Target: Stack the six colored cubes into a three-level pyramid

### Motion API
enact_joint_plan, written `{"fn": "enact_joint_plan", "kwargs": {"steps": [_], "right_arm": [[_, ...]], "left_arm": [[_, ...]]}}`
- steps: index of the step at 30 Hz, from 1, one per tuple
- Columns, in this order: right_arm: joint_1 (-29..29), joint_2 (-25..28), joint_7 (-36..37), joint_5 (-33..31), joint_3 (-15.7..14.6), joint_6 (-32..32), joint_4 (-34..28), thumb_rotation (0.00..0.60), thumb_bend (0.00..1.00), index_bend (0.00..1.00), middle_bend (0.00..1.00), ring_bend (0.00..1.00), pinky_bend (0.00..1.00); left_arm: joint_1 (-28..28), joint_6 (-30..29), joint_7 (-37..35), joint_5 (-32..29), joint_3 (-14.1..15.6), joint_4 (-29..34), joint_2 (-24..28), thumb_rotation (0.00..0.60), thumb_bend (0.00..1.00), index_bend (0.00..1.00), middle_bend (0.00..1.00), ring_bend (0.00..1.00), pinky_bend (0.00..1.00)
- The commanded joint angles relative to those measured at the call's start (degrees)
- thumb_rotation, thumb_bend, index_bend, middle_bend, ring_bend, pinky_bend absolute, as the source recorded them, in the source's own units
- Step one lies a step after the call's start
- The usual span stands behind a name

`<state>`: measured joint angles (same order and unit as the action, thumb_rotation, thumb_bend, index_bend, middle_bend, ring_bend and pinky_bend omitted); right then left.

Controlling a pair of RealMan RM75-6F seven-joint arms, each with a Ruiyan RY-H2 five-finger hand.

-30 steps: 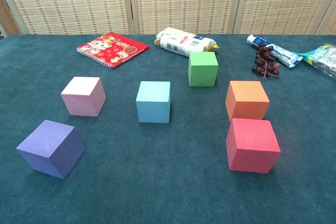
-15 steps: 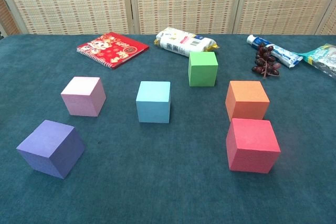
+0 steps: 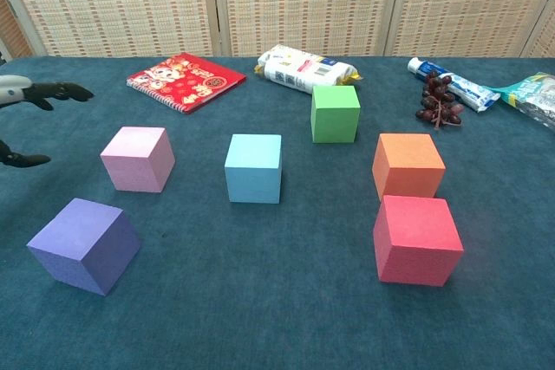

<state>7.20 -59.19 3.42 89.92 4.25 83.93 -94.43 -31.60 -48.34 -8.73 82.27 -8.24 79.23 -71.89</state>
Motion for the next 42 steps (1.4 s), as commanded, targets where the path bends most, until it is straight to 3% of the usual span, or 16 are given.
{"fn": "enact_joint_plan", "kwargs": {"steps": [1, 13, 21, 24, 32, 42], "right_arm": [[0.0, 0.0, -0.3, -0.5, 0.1, -0.2, -0.2, 0.6, 0.12, 0.0, 0.0, 0.0, 0.01], [0.4, -0.6, -0.2, -1.8, 0.1, -1.2, 0.3, 0.6, 0.12, 0.0, 0.0, 0.0, 0.01], [0.4, -0.7, 0.2, -2.2, 0.1, -1.4, 0.6, 0.6, 0.12, 0.0, 0.0, 0.0, 0.01], [0.2, -0.8, 0.5, -2.6, 0.1, -1.2, 0.9, 0.6, 0.12, 0.0, 0.0, 0.0, 0.01], [0.0, -0.8, 1.5, -2.8, -0.1, -1.2, 1.7, 0.6, 0.12, 0.0, 0.0, 0.0, 0.01], [-0.2, -1.0, 2.4, -3.4, -0.3, -1.6, 2.4, 0.6, 0.12, 0.0, 0.0, 0.0, 0.01]], "left_arm": [[-3.9, 4.8, -3.8, -0.4, 0.5, -3.4, -2.2, 0.6, 0.34, 0.0, 0.0, 0.0, 0.13], [-8.7, 6.7, -7.1, 1.2, 2.0, -11.7, -8.7, 0.6, 0.34, 0.01, 0.01, 0.01, 0.15], [-9.7, 5.7, -9.8, 1.2, 1.7, -14.5, -11.2, 0.6, 0.34, 0.26, 0.34, 0.31, 0.27], [-10.6, 4.1, -11.9, 2.3, 1.2, -12.7, -11.8, 0.6, 0.34, 0.3, 0.39, 0.36, 0.32], [-11.8, 1.9, -10.8, 2.4, 1.3, -11.0, -14.4, 0.6, 0.34, 0.34, 0.41, 0.37, 0.34], [-12.9, 0.3, -7.2, 1.2, 1.1, -14.1, -19.0, 0.6, 0.34, 0.33, 0.4, 0.36, 0.34]]}}
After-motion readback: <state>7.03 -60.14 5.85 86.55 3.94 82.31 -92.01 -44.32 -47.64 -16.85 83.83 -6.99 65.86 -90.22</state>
